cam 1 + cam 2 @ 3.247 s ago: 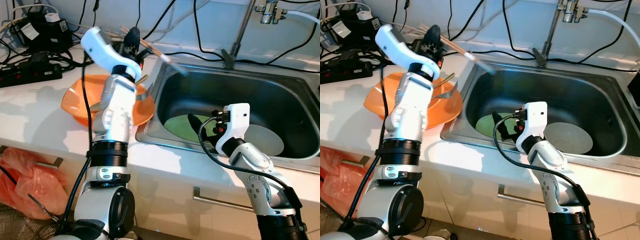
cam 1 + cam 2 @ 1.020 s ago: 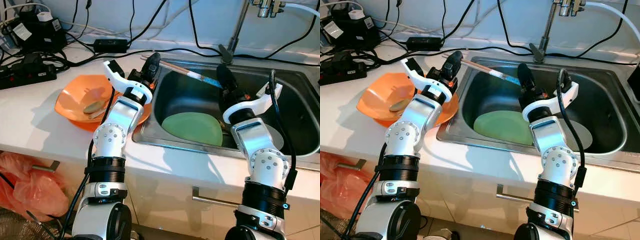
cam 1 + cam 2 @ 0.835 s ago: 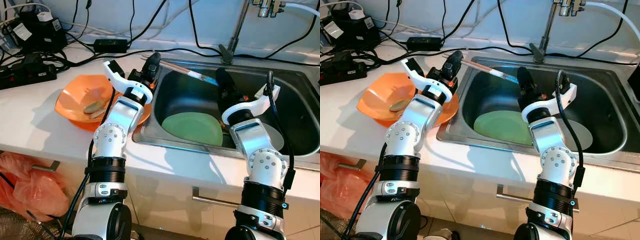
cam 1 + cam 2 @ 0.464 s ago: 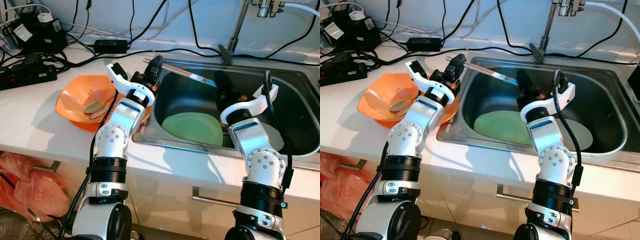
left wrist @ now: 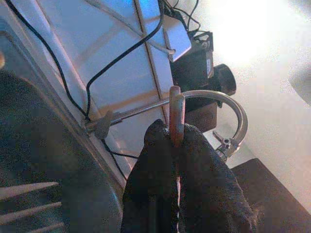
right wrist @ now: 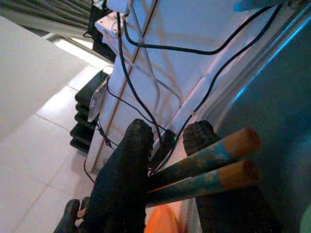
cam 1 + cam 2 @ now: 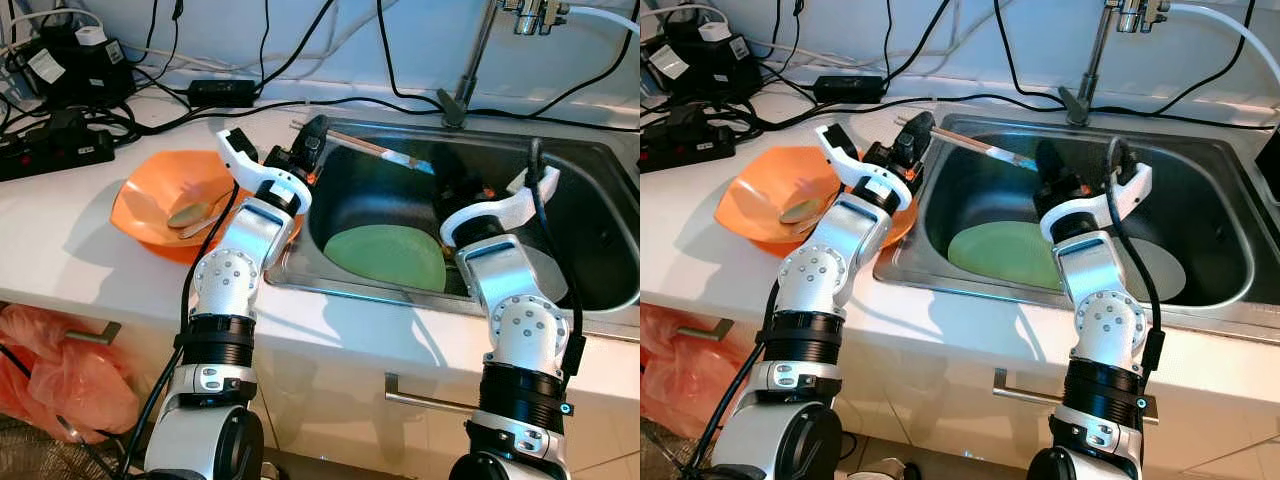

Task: Kitchen organization

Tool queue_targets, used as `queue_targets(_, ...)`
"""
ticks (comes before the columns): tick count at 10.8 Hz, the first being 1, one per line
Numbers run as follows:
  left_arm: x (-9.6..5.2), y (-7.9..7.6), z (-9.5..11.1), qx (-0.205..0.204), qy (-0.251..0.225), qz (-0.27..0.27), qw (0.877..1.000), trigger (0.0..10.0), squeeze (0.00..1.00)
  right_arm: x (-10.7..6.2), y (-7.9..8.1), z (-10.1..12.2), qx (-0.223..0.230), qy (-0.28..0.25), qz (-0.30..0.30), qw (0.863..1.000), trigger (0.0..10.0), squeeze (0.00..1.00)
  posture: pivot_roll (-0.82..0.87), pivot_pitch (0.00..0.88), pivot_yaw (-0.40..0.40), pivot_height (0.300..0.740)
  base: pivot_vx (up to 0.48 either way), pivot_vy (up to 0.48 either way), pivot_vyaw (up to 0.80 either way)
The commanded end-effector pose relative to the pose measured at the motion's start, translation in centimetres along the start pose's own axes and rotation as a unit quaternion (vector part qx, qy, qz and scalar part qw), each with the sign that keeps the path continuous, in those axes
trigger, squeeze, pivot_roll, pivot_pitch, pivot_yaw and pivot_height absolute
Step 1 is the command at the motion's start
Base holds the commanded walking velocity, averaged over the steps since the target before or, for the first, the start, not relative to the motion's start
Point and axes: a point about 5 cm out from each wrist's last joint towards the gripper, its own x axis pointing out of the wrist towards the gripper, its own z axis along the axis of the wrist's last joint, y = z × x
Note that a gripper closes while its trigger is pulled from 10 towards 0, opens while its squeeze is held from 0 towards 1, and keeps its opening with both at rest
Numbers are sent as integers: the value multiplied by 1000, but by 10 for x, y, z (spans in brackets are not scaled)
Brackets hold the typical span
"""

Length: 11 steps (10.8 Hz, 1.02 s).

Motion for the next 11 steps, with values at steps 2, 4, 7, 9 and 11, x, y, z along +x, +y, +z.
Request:
queue_targets(2,2,-3,-56,-80,45,-4,996,0,0,-1,-4,-6,-6,13,-19,1000,0,0,104,15,52,740,0,0,0)
queue_targets(4,2,-1,-59,-72,53,11,996,10000,1000,-1,-5,-1,-8,4,-25,1000,0,0,100,17,53,740,0,0,0)
queue_targets(7,3,3,-59,-74,53,26,995,10000,1000,-1,-5,0,-9,4,-26,1000,0,0,101,15,48,740,0,0,0)
queue_targets(9,3,3,-59,-74,53,26,995,10000,1000,-1,-5,0,-9,4,-26,1000,0,0,101,15,48,740,0,0,0)
queue_targets(11,3,3,-59,-74,53,26,995,10000,1000,-1,-5,0,-9,4,-26,1000,0,0,101,15,48,740,0,0,0)
